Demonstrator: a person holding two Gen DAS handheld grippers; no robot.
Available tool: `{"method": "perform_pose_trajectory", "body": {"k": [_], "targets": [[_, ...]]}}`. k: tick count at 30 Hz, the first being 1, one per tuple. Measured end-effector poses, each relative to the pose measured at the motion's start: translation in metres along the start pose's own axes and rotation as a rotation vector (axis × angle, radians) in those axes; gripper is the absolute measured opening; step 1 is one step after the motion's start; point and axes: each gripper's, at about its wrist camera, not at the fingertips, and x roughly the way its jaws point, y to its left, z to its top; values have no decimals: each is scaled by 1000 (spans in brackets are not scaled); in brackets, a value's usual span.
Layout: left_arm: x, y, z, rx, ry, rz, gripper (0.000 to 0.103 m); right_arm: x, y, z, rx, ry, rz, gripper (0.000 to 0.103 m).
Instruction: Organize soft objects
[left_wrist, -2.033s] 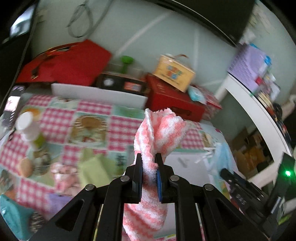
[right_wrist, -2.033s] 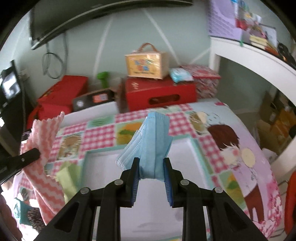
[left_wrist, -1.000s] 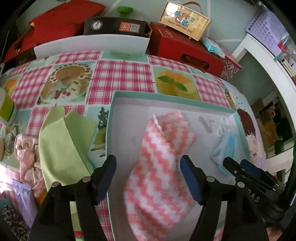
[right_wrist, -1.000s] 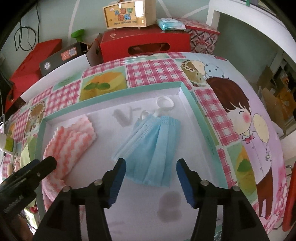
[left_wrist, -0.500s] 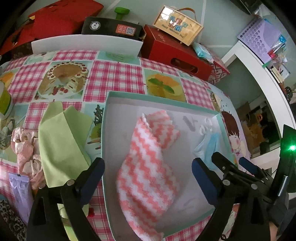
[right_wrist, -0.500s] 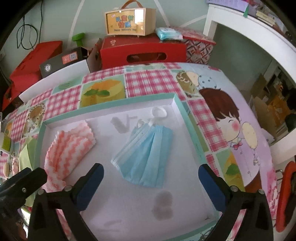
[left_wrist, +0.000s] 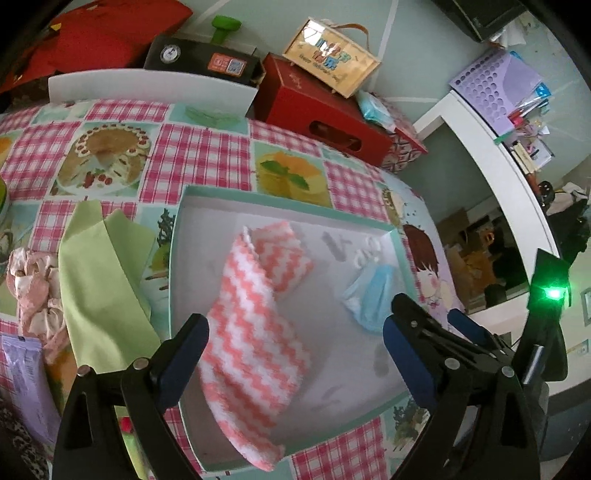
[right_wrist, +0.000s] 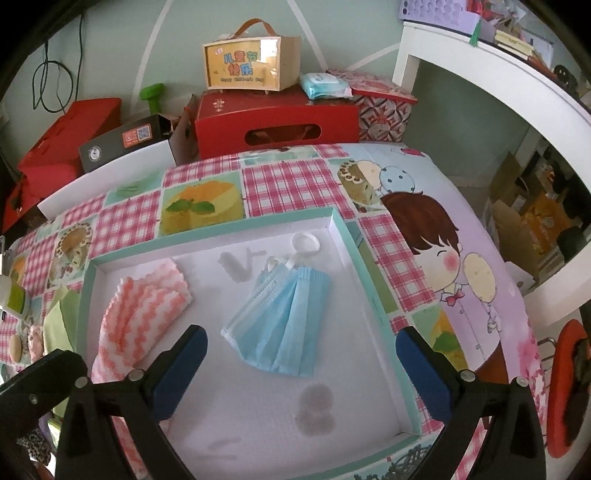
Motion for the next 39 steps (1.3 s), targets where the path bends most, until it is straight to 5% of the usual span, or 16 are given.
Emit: {"method": "perform_pose_trajectory", "body": {"k": [4,16,26,39], "targets": [[-20,7,7,-3,-63,50,95,-1,3,0,-11,-4,-2,103],[-58,96,21,-133,-100,523,95,10,9,-4,-23,40,-29,103],[-110,183,16,-379,-132,589,95,7,53,-7,-114,29,9,103],[-134,218,6,-474,-145,573,95,-17,158,-23,-293,-23,235,103]]}}
